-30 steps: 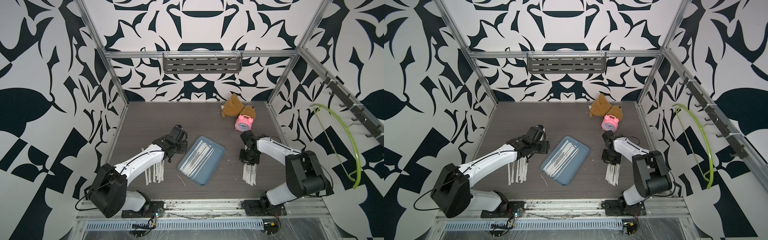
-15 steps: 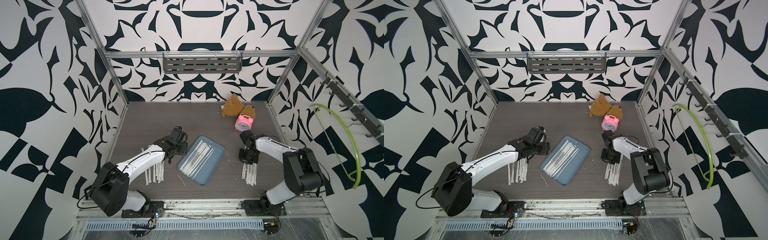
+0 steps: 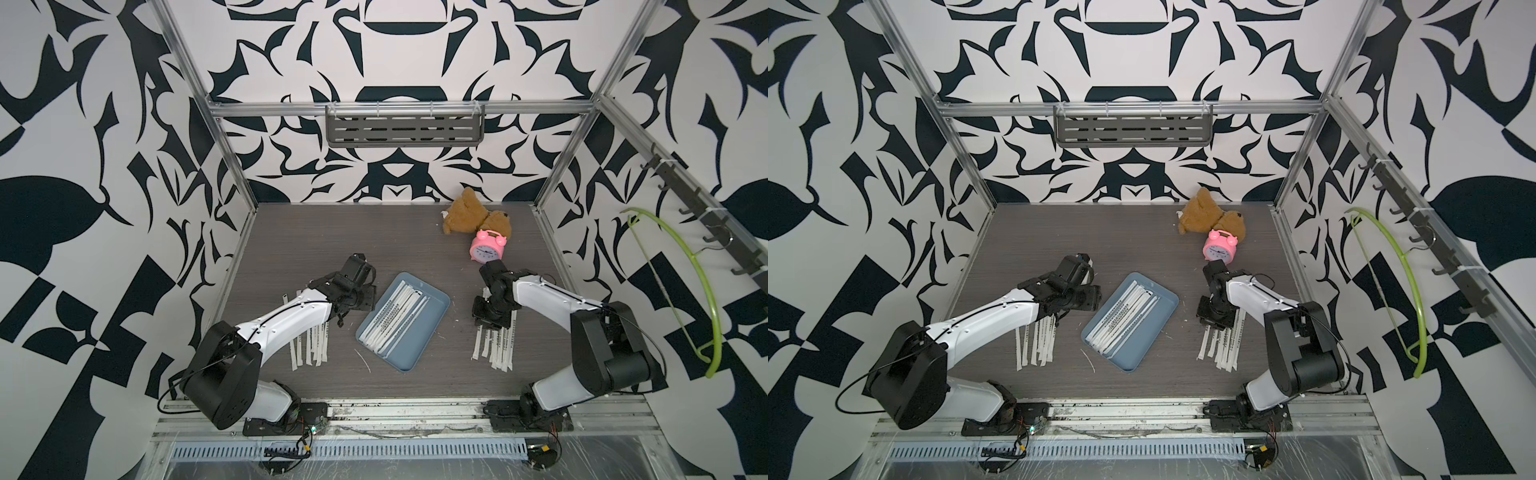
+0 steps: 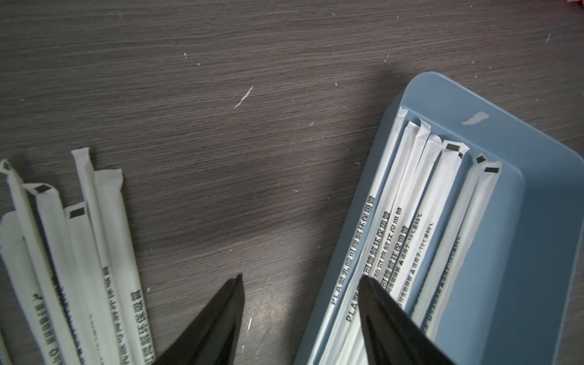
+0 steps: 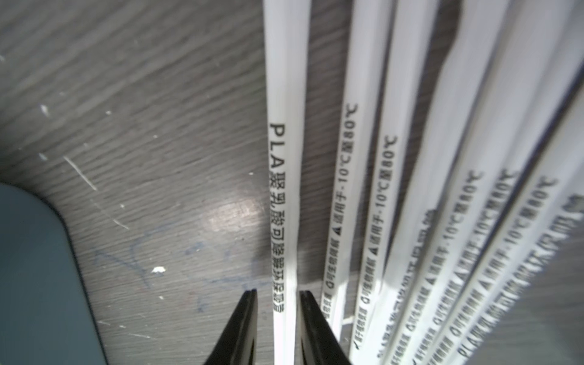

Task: Put the straws into the storage box
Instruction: Pick up the straw from the center of the board.

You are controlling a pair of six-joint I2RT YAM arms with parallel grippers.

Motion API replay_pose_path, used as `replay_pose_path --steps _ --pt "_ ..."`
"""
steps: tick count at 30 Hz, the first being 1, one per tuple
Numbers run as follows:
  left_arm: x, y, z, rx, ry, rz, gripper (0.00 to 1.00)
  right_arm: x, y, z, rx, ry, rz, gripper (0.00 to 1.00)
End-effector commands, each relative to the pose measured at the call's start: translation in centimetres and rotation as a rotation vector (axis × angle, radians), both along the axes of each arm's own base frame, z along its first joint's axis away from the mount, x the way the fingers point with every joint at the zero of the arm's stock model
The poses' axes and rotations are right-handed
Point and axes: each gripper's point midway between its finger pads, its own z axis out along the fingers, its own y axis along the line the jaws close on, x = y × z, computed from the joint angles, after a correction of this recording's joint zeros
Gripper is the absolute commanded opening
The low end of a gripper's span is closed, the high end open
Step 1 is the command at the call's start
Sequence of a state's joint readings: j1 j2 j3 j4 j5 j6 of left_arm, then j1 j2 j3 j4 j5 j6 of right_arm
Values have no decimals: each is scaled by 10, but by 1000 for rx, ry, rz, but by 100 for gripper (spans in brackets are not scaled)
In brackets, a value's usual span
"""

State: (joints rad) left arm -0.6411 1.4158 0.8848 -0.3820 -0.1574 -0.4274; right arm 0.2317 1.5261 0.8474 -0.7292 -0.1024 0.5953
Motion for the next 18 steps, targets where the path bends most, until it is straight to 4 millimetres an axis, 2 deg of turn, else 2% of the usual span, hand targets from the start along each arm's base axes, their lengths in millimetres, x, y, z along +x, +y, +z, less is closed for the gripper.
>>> replay_pose_path --steps 1,10,14,18 --pt "0 0 -5 -4 17 4 64 9 -7 10 -58 -15 15 29" --pt "-1 -1 -7 -2 26 1 64 23 -7 -4 -78 -11 27 24" --pt "-2 0 -9 2 28 1 64 19 -7 -9 -75 2 21 17" --pt "-2 0 -9 -5 27 3 64 17 3 -5 -29 -12 15 12"
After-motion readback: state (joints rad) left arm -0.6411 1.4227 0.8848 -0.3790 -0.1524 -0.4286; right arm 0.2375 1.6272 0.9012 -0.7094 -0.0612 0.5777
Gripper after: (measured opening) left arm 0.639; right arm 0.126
